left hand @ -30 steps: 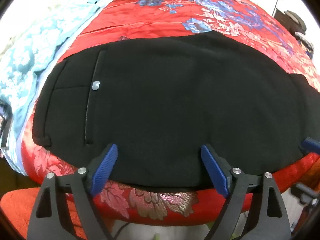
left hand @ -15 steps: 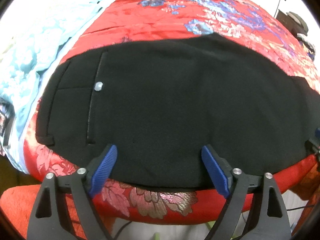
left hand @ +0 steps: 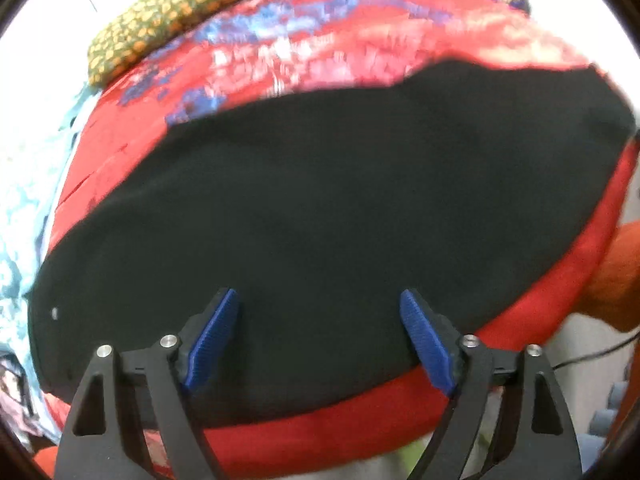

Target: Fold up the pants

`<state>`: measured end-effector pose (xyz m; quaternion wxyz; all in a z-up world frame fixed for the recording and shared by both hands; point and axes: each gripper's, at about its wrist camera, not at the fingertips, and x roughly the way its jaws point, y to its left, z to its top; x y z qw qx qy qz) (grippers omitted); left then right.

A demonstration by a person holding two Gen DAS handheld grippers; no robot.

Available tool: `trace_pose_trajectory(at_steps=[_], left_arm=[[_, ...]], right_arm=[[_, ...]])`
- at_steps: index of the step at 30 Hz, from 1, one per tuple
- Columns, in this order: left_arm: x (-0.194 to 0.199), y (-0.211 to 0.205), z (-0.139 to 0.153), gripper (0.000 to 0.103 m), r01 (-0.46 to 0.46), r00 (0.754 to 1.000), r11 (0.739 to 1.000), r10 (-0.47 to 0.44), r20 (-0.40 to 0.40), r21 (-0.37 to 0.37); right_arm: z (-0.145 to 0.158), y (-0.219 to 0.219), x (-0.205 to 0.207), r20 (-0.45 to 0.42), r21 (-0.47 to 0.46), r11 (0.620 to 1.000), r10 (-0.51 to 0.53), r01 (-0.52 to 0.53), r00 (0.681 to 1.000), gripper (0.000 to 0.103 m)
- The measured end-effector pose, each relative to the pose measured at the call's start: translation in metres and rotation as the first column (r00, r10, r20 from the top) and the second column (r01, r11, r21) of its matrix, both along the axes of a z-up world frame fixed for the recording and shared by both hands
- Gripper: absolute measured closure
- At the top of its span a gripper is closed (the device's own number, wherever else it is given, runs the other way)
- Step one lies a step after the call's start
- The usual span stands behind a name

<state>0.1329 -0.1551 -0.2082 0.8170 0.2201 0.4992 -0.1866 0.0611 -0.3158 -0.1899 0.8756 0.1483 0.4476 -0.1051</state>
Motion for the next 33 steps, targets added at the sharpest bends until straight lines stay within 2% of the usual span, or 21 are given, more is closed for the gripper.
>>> trace_pose_trajectory(at_steps=[1,2,5,10,11,14,15,17,22,25,27,29,32,33], left_arm=[[0.004,0.004,0.0,0.009,-0.033,0.999,0.999,0.033,0.001,-0.022],[0.01,0.011,0.0,0.006,-0.073,0.997,0.996,0.072,-0.032,-0.041],[0.022,0.027,0.0,0.006,-0.163,0.982,0.983,0.153,-0.108,-0.086],[0.02,0.026,0.0,0.006,-0.185,0.979,0.98,0.177,-0.101,-0.069],[0.018,0.025,0.0,0.006,-0.185,0.979,0.981,0.178,-0.097,-0.064],[0.02,0.02,-0.001,0.006,-0.178,0.981,0.983,0.174,-0.085,-0.045],[0.022,0.017,-0.001,0.006,-0.175,0.982,0.984,0.172,-0.082,-0.036],[0.021,0.013,-0.001,0.006,-0.175,0.982,0.984,0.173,-0.079,-0.021],[0.018,0.014,0.0,0.006,-0.181,0.981,0.984,0.18,-0.076,-0.008],[0.018,0.014,0.0,0.006,-0.182,0.981,0.983,0.181,-0.074,-0.009],[0.018,0.014,-0.001,0.005,-0.185,0.98,0.983,0.184,-0.074,-0.01],[0.019,0.014,-0.001,0.005,-0.19,0.979,0.982,0.188,-0.075,-0.011],[0.02,0.014,-0.001,0.005,-0.194,0.978,0.981,0.192,-0.077,-0.015],[0.021,0.014,-0.001,0.005,-0.194,0.978,0.981,0.192,-0.077,-0.015]], right_arm=[[0.007,-0.023,-0.003,0.013,0.023,0.999,-0.039,0.039,0.999,0.005],[0.012,-0.043,-0.005,0.022,0.041,0.997,-0.065,0.065,0.998,0.005],[0.033,-0.115,-0.012,0.035,0.054,0.993,-0.108,0.106,0.994,0.005],[0.06,-0.252,-0.047,0.011,0.04,0.99,-0.139,0.138,0.99,0.005],[0.059,-0.273,-0.055,0.005,0.058,0.988,-0.146,0.145,0.989,0.005],[0.036,-0.329,-0.075,-0.028,0.216,0.965,-0.144,0.147,0.989,0.008],[0.029,-0.337,-0.08,-0.024,0.257,0.956,-0.142,0.144,0.99,0.013],[0.013,-0.346,-0.082,-0.017,0.318,0.94,-0.124,0.123,0.992,0.016],[-0.013,-0.351,-0.07,-0.03,0.33,0.939,-0.089,0.094,0.996,0.022],[-0.022,-0.355,-0.068,-0.023,0.379,0.922,-0.07,0.074,0.997,0.026],[-0.024,-0.358,-0.069,-0.018,0.441,0.896,-0.042,0.045,0.999,0.038],[-0.027,-0.36,-0.069,-0.01,0.499,0.867,-0.019,0.021,1.0,0.044],[-0.034,-0.36,-0.066,-0.038,0.499,0.865,-0.041,0.055,0.998,0.049],[-0.035,-0.36,-0.066,-0.044,0.494,0.867,-0.048,0.064,0.998,0.069]])
